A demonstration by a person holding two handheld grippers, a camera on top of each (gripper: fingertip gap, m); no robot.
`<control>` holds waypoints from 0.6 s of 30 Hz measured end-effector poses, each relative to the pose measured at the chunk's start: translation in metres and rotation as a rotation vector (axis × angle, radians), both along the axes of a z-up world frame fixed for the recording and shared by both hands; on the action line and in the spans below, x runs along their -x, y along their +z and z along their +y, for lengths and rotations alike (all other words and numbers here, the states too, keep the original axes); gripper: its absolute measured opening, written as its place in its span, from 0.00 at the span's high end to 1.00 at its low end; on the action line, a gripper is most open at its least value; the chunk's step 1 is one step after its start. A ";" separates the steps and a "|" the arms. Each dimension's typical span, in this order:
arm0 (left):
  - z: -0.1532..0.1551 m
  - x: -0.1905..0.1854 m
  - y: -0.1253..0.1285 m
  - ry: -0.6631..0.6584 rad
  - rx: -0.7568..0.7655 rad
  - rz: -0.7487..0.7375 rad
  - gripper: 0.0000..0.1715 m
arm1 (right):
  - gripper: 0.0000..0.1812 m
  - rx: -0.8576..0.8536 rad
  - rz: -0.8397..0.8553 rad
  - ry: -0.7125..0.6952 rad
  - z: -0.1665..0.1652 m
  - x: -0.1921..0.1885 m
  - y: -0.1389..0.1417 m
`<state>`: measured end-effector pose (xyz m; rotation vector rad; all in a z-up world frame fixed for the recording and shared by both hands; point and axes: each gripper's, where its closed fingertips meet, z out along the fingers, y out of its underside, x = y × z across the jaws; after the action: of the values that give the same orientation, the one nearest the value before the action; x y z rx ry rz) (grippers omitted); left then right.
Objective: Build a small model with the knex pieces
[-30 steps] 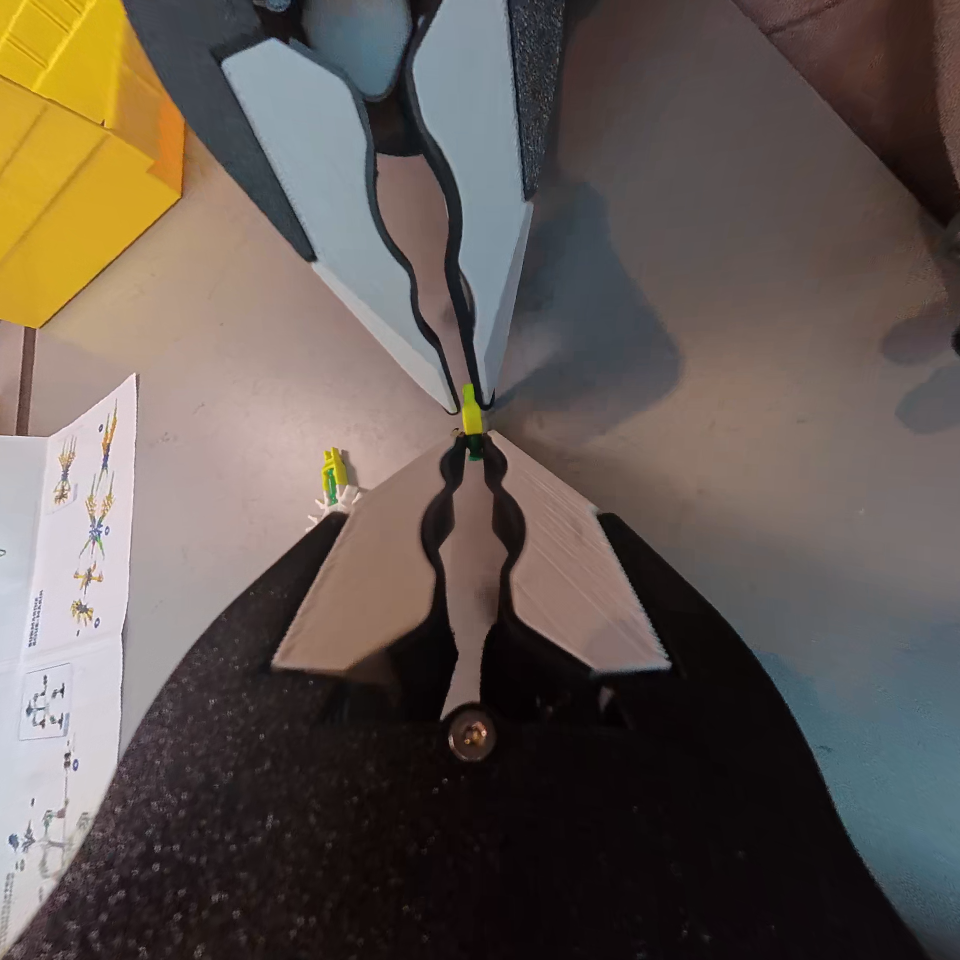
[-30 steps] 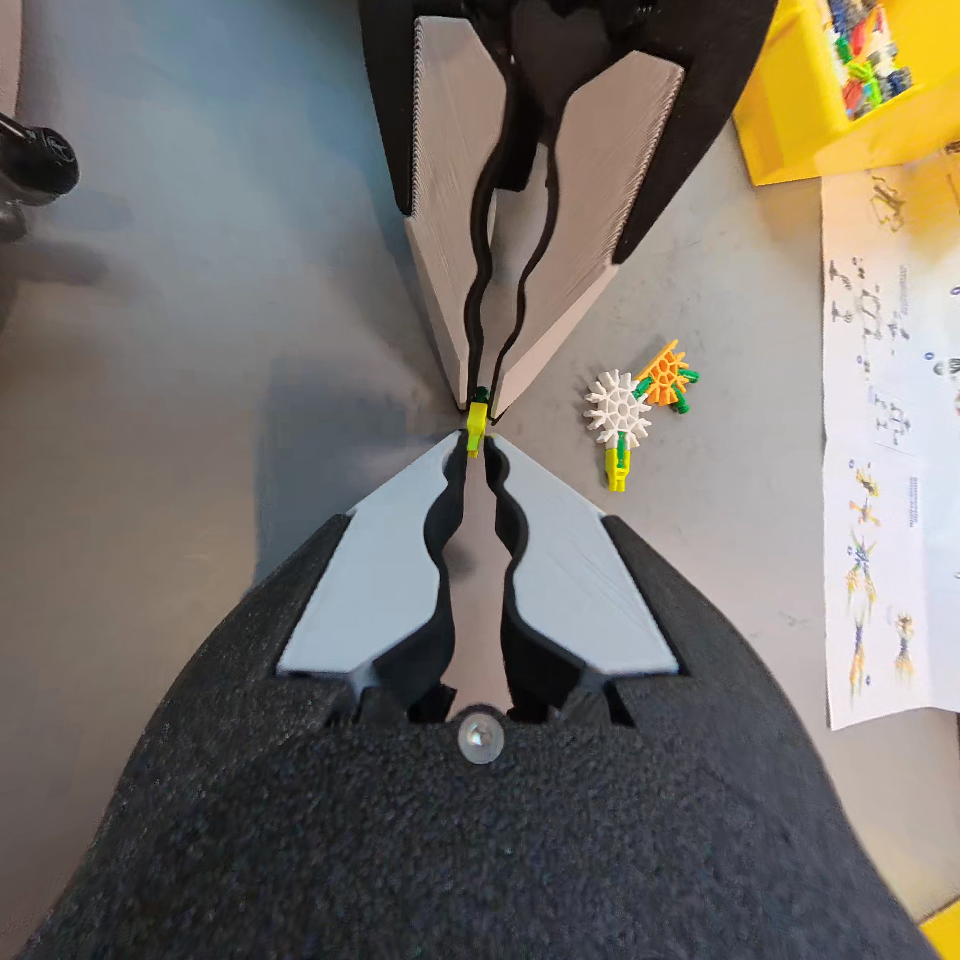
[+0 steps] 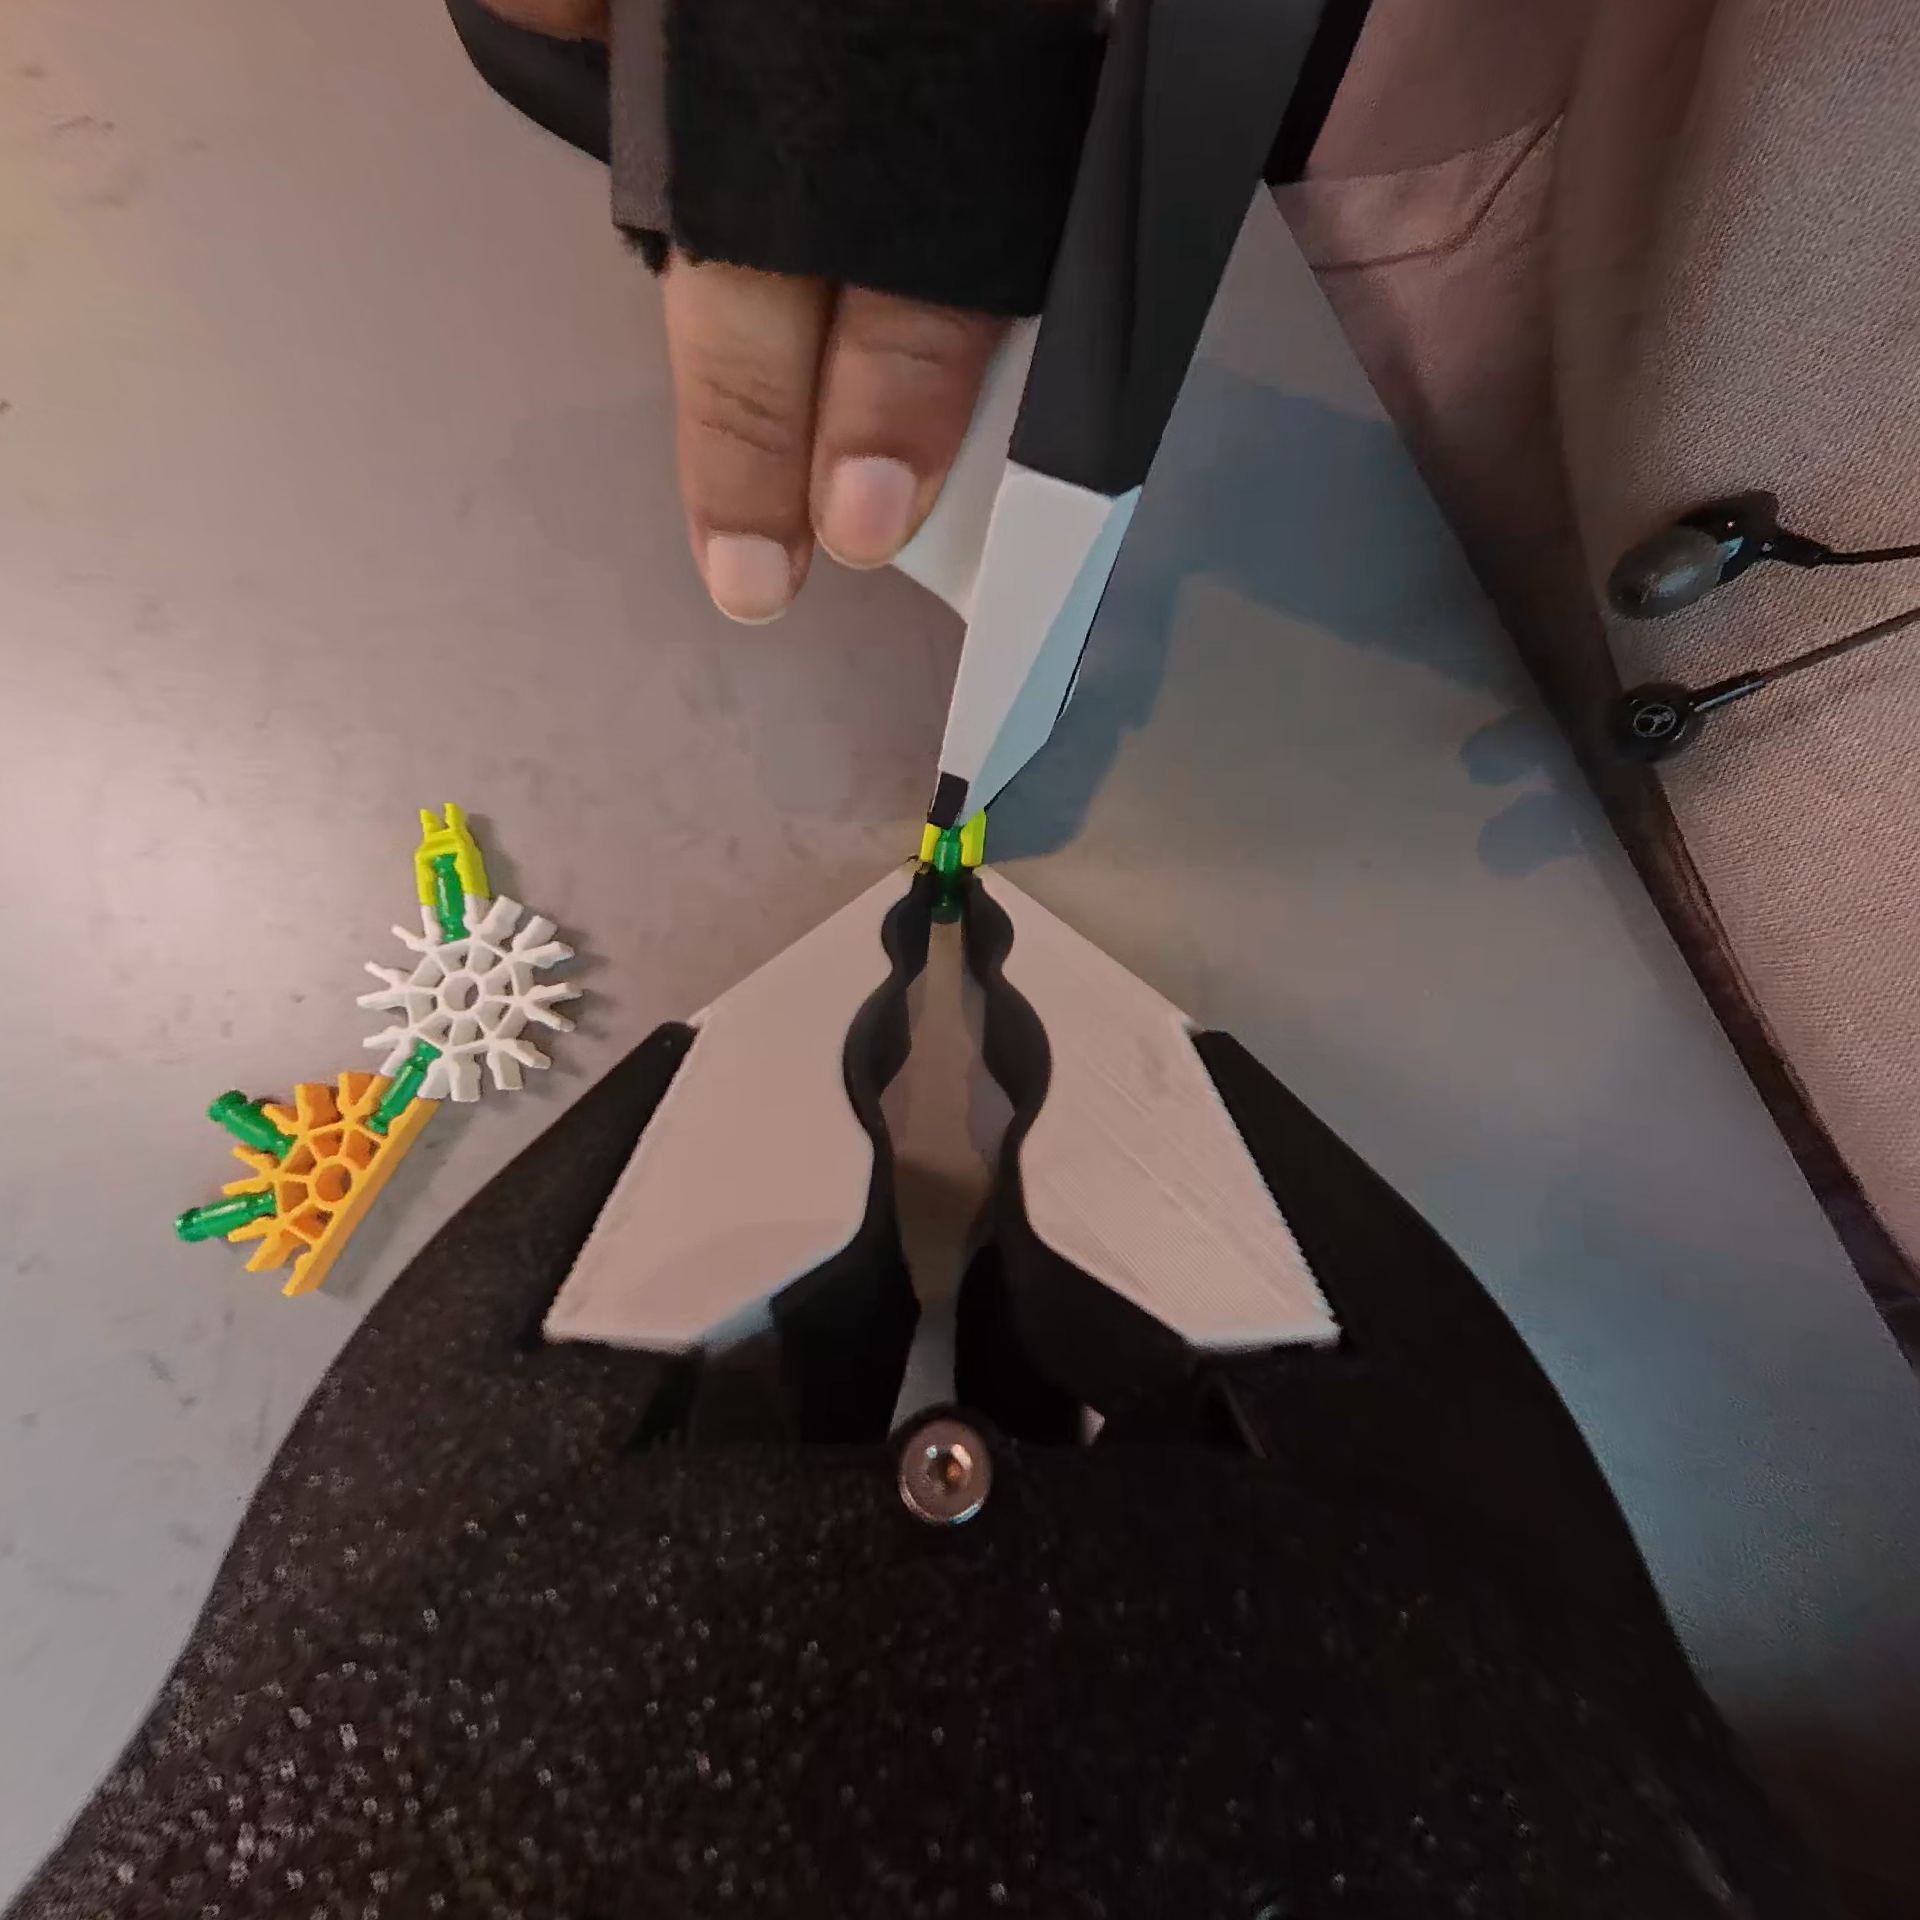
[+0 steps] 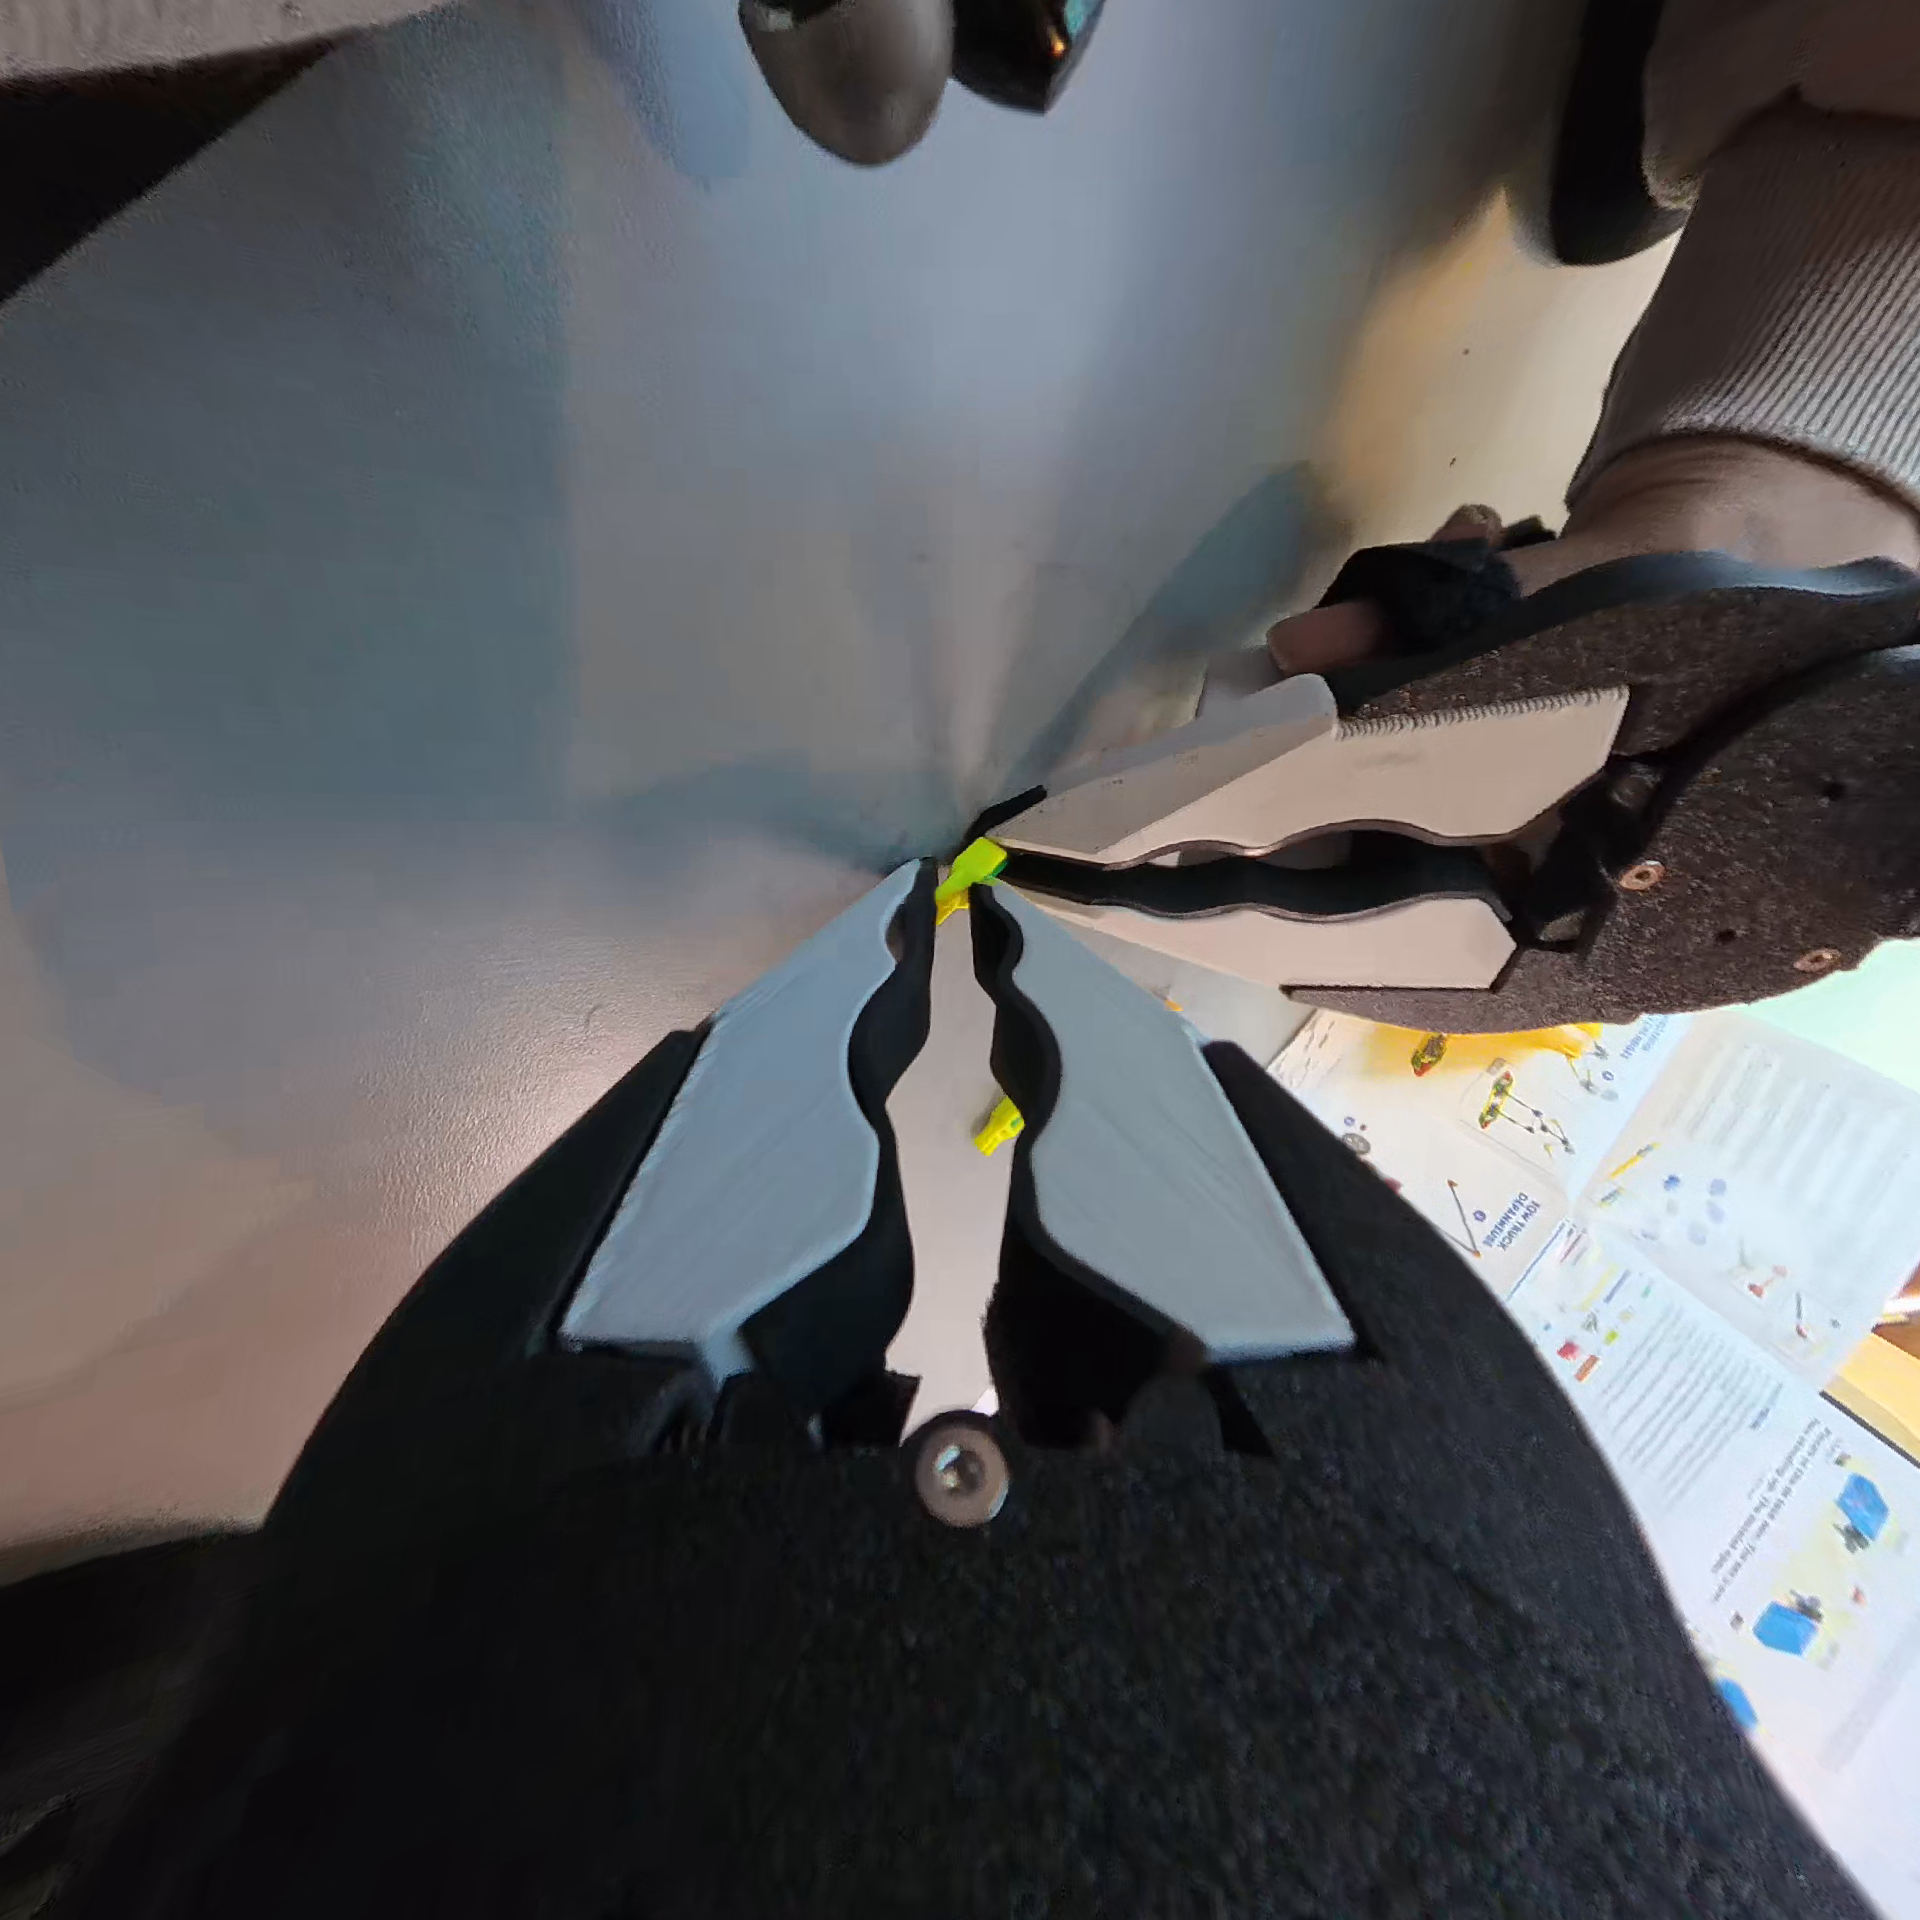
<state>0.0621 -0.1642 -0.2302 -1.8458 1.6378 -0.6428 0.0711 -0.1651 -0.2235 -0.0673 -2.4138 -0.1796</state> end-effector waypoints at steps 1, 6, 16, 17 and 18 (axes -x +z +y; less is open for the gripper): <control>0.000 0.000 0.000 -0.012 -0.008 0.001 0.97 | 0.98 0.000 -0.017 0.013 -0.001 0.000 -0.001; 0.000 0.000 0.000 -0.050 -0.038 0.038 0.97 | 0.98 0.071 -0.139 0.022 -0.004 0.001 -0.003; -0.003 0.000 0.000 -0.153 0.001 0.075 0.98 | 0.98 0.211 -0.447 0.028 -0.011 0.002 -0.004; -0.005 -0.001 0.000 -0.168 0.021 0.065 0.98 | 0.98 0.234 -0.479 0.027 -0.012 0.002 -0.003; -0.007 -0.002 0.000 -0.186 0.045 0.053 0.98 | 0.98 0.264 -0.515 0.028 -0.014 0.002 -0.003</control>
<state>0.0638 -0.1717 -0.2298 -1.7686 1.8599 -0.7204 0.0696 -0.1793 -0.2264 -0.1196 -2.9380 0.1572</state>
